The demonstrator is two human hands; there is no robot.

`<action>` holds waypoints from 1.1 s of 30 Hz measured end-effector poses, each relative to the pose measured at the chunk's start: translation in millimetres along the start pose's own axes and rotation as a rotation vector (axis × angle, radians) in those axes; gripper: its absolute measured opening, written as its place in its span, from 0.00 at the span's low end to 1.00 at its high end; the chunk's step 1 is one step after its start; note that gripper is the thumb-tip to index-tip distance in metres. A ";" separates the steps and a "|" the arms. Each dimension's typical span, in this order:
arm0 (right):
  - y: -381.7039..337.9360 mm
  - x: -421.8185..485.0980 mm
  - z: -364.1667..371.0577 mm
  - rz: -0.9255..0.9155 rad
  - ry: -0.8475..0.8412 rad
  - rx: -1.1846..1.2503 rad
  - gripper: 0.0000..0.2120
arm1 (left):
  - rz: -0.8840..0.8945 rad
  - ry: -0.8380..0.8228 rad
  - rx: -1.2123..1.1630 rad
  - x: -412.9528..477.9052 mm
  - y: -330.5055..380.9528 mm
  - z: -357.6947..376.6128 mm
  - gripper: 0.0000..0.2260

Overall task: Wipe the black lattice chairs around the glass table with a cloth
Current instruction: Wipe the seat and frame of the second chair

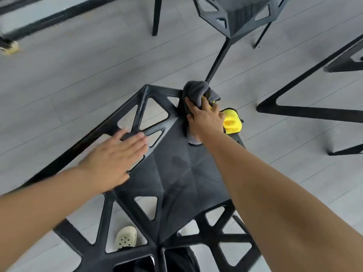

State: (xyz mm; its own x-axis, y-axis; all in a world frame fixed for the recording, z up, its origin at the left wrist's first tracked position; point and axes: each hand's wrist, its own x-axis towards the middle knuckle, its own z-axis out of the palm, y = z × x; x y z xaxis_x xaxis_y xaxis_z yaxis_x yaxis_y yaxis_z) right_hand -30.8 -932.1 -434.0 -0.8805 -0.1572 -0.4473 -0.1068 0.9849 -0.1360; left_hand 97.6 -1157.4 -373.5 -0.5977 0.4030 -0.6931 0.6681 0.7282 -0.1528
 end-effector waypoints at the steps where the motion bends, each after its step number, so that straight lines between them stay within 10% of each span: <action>1: 1.7 1.2 -1.2 0.010 -0.008 0.013 0.23 | 0.041 -0.022 -0.129 5.9 24.5 -3.8 0.37; 17: 107.3 -79.2 21.4 0.589 -0.026 0.428 0.21 | 0.017 -0.262 -0.415 56.8 129.1 -19.3 0.43; 27: 70.6 -23.2 9.0 0.118 -0.035 0.227 0.24 | -0.005 -0.408 -0.410 62.7 129.1 -29.9 0.53; 33: 120.7 -94.6 22.7 0.264 -0.076 0.260 0.26 | -0.013 -0.396 -0.352 61.0 132.2 -32.1 0.51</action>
State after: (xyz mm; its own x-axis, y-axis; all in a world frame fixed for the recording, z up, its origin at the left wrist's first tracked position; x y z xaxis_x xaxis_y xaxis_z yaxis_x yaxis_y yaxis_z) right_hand 50.1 -799.9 -428.1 -0.8243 0.0856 -0.5597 0.2489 0.9426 -0.2224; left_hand 135.2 -1018.7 -413.4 -0.3465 0.2015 -0.9161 0.4319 0.9013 0.0349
